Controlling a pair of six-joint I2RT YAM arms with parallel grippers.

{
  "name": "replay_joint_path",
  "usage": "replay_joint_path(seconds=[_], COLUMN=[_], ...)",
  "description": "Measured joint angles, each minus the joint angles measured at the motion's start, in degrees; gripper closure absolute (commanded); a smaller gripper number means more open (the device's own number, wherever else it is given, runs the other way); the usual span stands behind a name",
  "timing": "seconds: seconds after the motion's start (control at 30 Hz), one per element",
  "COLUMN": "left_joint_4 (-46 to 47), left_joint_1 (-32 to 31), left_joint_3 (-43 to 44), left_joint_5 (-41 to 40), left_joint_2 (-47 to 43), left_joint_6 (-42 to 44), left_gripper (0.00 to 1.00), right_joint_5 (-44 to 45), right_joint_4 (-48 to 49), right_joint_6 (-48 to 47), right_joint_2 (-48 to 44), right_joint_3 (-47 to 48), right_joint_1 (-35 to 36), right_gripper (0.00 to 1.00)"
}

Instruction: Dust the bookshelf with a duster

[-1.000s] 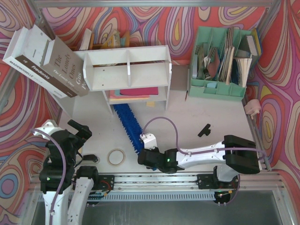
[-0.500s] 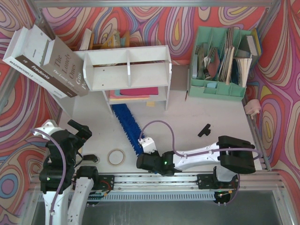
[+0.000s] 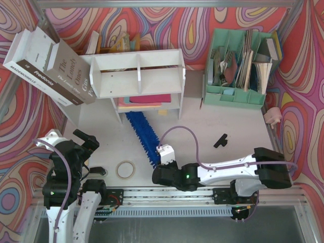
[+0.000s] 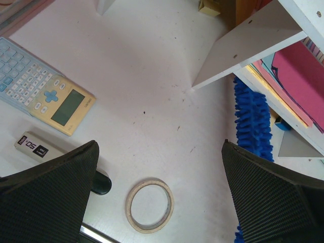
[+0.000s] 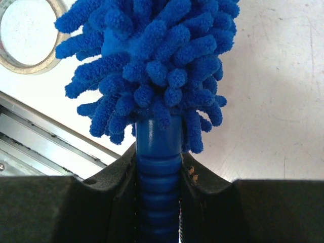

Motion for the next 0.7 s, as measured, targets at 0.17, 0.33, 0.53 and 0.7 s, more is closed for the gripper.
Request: replay_joint_path(seconds=[0.17,0.33,0.53,0.7], left_joint_4=[0.0,0.0,0.0,0.0], left_joint_1=[0.0,0.0,0.0,0.0], left_joint_3=[0.0,0.0,0.0,0.0], left_joint_5=[0.0,0.0,0.0,0.0], left_joint_2=[0.0,0.0,0.0,0.0], left_joint_6=[0.0,0.0,0.0,0.0], left_gripper=[0.02,0.02,0.02,0.02], right_joint_5=[1.9,4.3,5.6,5.1], right_joint_4=[-5.3,-12.5,-16.9,-14.0], right_joint_6=[6.1,14.6,19.7,16.8], right_joint_2=[-3.3,-6.2,-10.1,-9.8], right_joint_3=[-1.4,-4.2,-7.1,-6.9], right_joint_1=[0.4,0.4,0.4,0.4], right_gripper=[1.0,1.0,1.0,1.0])
